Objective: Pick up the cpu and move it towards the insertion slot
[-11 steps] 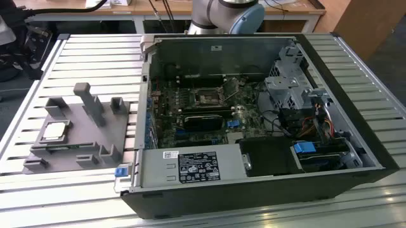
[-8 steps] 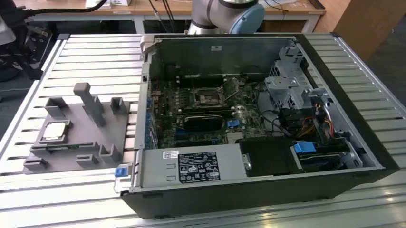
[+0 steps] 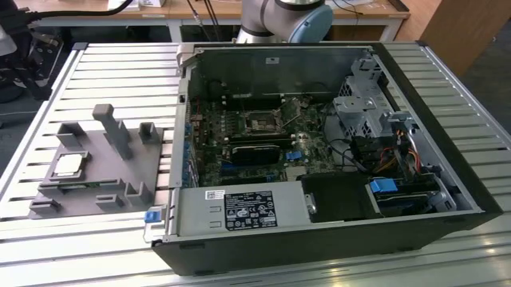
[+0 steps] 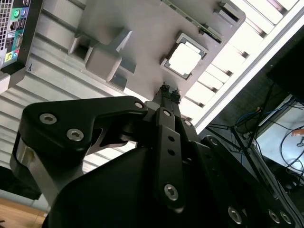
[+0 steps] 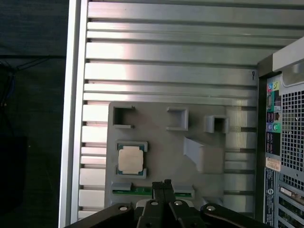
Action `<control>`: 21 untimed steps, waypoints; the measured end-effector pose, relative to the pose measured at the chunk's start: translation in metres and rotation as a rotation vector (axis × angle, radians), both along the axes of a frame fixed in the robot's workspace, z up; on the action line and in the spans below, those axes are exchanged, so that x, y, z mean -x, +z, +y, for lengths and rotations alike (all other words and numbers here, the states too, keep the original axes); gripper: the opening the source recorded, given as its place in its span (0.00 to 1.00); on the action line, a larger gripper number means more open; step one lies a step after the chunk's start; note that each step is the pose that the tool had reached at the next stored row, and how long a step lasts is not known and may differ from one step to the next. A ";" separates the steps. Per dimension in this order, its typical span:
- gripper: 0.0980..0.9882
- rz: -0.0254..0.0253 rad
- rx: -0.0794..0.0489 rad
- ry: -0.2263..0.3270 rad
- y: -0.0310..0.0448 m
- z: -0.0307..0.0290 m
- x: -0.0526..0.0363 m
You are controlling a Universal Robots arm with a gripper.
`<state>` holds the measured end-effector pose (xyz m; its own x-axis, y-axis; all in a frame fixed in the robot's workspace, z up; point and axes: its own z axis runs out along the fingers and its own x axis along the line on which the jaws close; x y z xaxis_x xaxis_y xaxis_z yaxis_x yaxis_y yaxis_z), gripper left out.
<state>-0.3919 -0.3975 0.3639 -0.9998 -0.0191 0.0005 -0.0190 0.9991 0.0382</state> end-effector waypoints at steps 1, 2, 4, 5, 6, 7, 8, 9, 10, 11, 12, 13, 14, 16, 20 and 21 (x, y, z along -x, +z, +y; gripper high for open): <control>0.01 -0.0001 0.000 0.000 0.0000 0.0000 0.0005; 0.01 0.0000 0.000 0.000 0.0000 0.0000 0.0011; 0.01 0.0000 0.000 0.000 0.0000 0.0000 0.0021; 0.01 -0.0001 0.000 0.000 0.0000 0.0000 0.0026; 0.01 0.0000 0.000 0.000 0.0000 0.0000 0.0030; 0.01 0.0000 0.000 0.000 0.0000 0.0000 0.0034; 0.01 0.0000 0.000 0.000 0.0000 0.0000 0.0038; 0.01 0.0000 0.000 0.000 0.0000 0.0000 0.0043; 0.01 0.0000 0.000 0.000 0.0000 0.0000 0.0047; 0.01 -0.0001 0.000 0.000 -0.0001 0.0000 0.0051; 0.01 -0.0001 0.000 0.000 -0.0001 0.0000 0.0055; 0.01 0.0000 0.000 0.000 -0.0001 0.0000 0.0059; 0.01 0.0000 0.000 0.000 -0.0001 0.0000 0.0065; 0.01 -0.0002 0.000 0.000 -0.0004 0.0000 0.0076; 0.01 -0.0001 0.000 0.000 -0.0007 0.0000 0.0097; 0.01 -0.0001 0.000 0.000 -0.0009 0.0000 0.0102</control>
<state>-0.4021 -0.3975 0.3630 -0.9998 -0.0191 0.0004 -0.0191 0.9991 0.0383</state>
